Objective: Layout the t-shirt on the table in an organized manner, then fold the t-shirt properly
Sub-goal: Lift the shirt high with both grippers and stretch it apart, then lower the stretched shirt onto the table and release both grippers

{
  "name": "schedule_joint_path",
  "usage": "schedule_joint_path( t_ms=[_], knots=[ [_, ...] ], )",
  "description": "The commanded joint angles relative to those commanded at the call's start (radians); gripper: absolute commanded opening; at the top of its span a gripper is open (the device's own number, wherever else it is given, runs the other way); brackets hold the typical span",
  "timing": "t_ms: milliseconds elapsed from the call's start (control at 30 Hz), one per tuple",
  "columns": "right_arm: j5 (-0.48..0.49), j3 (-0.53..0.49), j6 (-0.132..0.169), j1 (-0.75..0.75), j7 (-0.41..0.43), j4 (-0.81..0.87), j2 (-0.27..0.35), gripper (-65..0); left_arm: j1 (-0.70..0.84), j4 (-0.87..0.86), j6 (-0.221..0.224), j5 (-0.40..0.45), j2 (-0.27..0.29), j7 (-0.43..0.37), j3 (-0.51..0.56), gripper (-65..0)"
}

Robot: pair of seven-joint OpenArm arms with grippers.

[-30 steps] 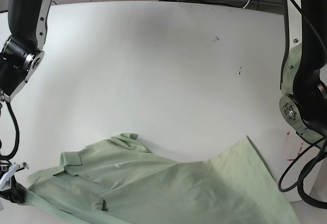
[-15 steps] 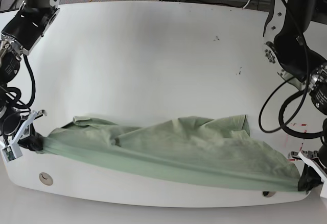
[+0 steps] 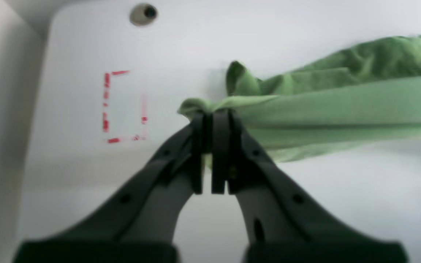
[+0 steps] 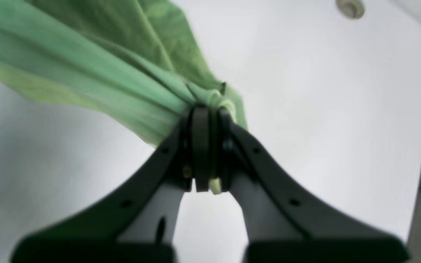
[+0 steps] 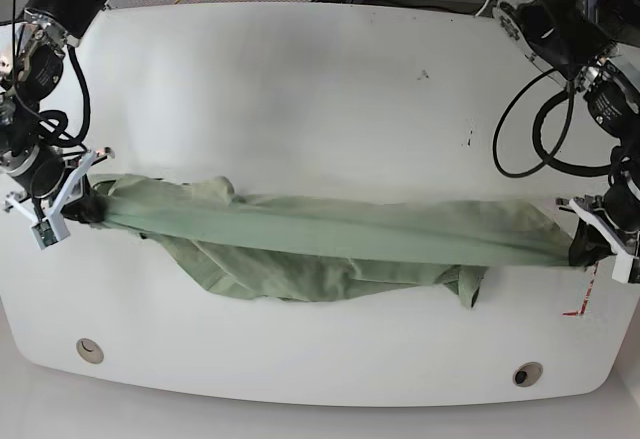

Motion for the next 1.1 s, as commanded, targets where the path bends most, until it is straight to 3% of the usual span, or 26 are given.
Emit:
schedule_joint_path(
  t_ms=[233,567,700,767,1100],
  knots=[
    [0.003,0.031,0.0,-0.121,0.0,0.006,-0.003,-65.0,0.161,0.0,0.0,-0.018,-0.012,0.0,-0.035,-65.0],
    [0.092,0.109,0.0,-0.307,0.0,0.006,-0.018,-65.0,0.407,0.0,-0.006,-0.018,-0.048,0.0,-0.084,-65.0],
    [0.103,0.137,0.0,-0.394,0.0,0.006,-0.023,-65.0,0.486,0.0,-0.032,-0.018,-0.074,0.0,-0.101,-65.0],
    [0.107,0.138,0.0,-0.436,0.0,0.006,-0.044,-65.0,0.525,-0.002,-0.063,-0.017,-0.086,0.0,-0.115,-65.0],
    [0.1,0.153,0.0,-0.54,0.0,0.006,-0.098,-65.0,0.647,-0.003,-0.065,-0.017,-0.101,0.0,-0.12,-65.0]
  ],
)
